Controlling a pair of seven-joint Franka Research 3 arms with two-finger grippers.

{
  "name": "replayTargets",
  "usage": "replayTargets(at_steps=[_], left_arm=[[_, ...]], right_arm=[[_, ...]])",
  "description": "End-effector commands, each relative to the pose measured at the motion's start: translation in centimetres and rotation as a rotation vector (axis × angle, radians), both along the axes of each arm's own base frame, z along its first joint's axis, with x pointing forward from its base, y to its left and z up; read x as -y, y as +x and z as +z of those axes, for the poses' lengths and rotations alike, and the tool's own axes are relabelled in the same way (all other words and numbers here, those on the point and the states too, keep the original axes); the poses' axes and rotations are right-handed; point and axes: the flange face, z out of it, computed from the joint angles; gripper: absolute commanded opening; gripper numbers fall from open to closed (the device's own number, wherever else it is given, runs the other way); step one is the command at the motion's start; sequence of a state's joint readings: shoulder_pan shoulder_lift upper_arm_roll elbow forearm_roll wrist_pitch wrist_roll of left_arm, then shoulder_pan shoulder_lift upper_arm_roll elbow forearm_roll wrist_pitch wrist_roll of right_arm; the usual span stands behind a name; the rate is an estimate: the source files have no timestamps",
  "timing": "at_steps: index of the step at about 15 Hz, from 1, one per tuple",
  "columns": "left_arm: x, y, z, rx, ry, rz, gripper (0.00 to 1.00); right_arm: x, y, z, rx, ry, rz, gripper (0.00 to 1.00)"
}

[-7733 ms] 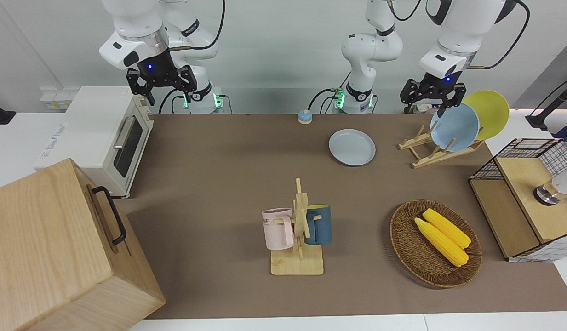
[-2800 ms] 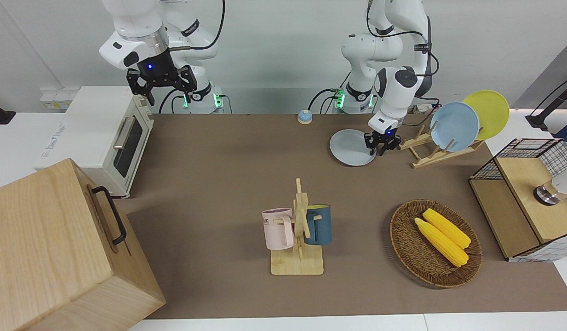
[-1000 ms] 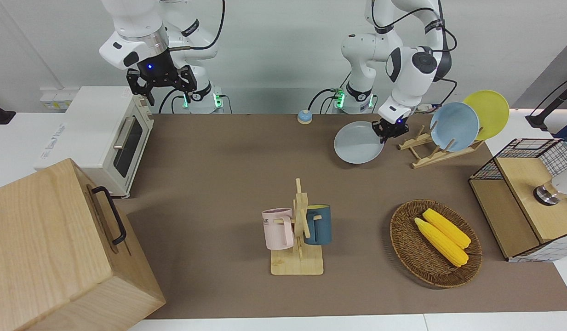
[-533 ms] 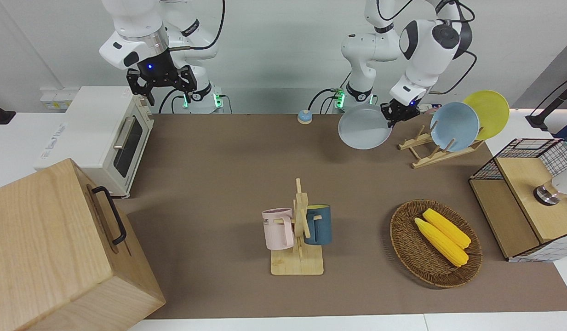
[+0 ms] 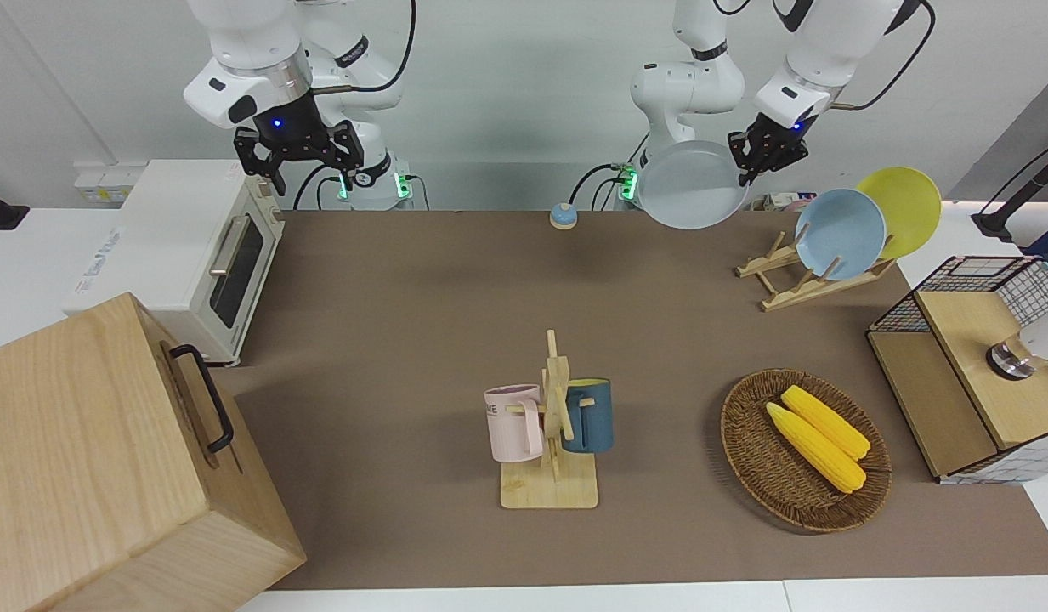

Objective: Pick gray plate from table and place it on lower plate rack with left arm

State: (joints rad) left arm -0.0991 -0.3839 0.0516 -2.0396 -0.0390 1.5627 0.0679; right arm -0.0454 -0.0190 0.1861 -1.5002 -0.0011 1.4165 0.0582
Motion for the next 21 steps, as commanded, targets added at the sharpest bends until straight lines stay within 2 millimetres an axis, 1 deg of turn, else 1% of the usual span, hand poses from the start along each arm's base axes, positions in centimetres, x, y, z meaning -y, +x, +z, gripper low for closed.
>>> replayTargets(at_steps=[1,3,6,7,9,10,13,15,17,21], left_arm=[[-0.3,0.0,1.1,-0.007,0.003,0.012,0.0],[-0.8,0.1,1.4,-0.001,0.039,0.056,0.0],[-1.6,0.2,1.5,0.008,0.132,0.063,0.0],[-1.6,0.1,1.6,0.011,0.16,0.059,0.0],[-1.8,0.1,1.7,0.021,0.259,0.056,0.0],[-1.4,0.2,1.8,0.028,0.317,0.05,0.0],[-2.1,0.4,2.0,0.04,0.429,0.037,0.0],[-2.2,0.3,1.9,0.036,0.528,0.033,0.0],[-2.8,0.5,1.5,0.039,0.611,0.071,0.0],[-3.3,0.2,-1.2,0.03,0.764,0.127,0.0]], right_arm=[[0.1,-0.2,0.3,-0.007,0.009,-0.003,0.99],[0.1,-0.2,0.3,-0.007,0.009,-0.003,0.987],[0.1,-0.2,0.3,-0.007,0.009,-0.003,0.99],[0.1,-0.2,0.3,-0.007,0.009,-0.003,0.99],[0.1,-0.2,0.3,-0.007,0.009,-0.003,0.99],[0.1,-0.2,0.3,-0.007,0.009,-0.003,0.99],[0.1,-0.2,0.3,-0.007,0.009,-0.003,0.987],[0.1,-0.2,0.3,-0.007,0.009,-0.003,0.99],[0.1,-0.2,0.3,-0.006,0.009,-0.002,0.987],[0.1,-0.2,0.3,-0.007,0.009,-0.002,0.987]])
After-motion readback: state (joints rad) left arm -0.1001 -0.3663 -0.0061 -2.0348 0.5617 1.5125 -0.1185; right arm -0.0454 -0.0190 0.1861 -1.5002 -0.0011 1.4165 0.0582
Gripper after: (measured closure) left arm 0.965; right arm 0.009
